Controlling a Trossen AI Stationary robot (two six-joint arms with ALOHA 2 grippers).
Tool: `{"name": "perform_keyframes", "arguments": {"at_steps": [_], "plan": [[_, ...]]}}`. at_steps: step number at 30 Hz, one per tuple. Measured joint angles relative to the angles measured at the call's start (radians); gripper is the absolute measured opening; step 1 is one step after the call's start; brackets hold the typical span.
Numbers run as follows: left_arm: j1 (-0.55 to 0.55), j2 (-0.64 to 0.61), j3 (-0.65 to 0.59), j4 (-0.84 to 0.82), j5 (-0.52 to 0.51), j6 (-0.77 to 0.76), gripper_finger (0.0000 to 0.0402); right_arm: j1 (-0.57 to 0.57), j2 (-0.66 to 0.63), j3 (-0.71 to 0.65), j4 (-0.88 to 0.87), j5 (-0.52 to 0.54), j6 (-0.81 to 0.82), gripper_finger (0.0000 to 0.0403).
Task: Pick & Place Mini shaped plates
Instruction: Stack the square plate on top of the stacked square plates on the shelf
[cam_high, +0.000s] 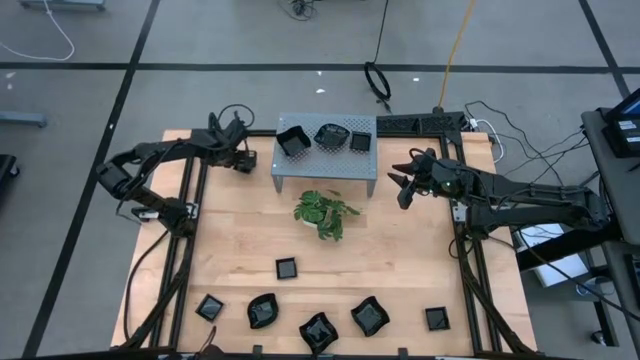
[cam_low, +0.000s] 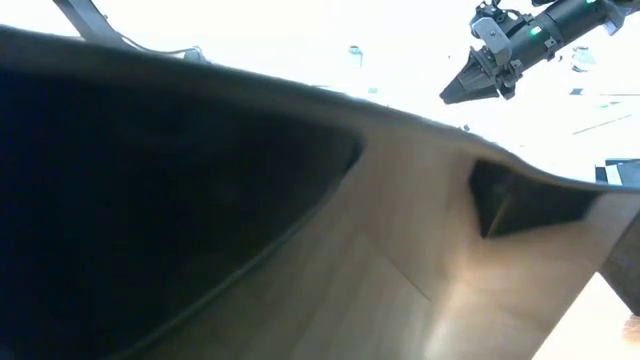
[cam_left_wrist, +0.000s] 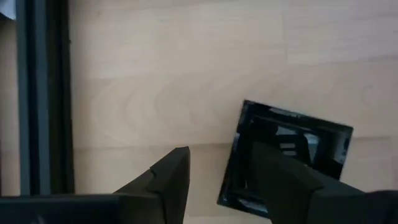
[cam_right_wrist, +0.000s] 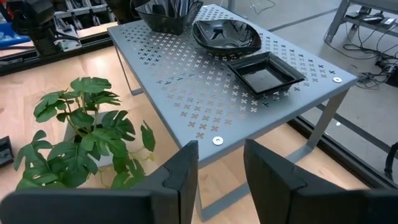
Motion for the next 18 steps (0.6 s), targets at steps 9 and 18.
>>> {"name": "perform_keyframes", "arguments": {"at_steps": [9,18], "plan": [[-0.046,0.062,0.000,-0.010,-0.010,0.044,0.0165,0.000,0.000,0.000,0.000,0.000,0.000,0.0116],[-0.064,0.076,0.002,-0.008,0.026,0.031,0.0109,0.000,0.000,0.000,0.000,0.000,0.030,0.0116]]}}
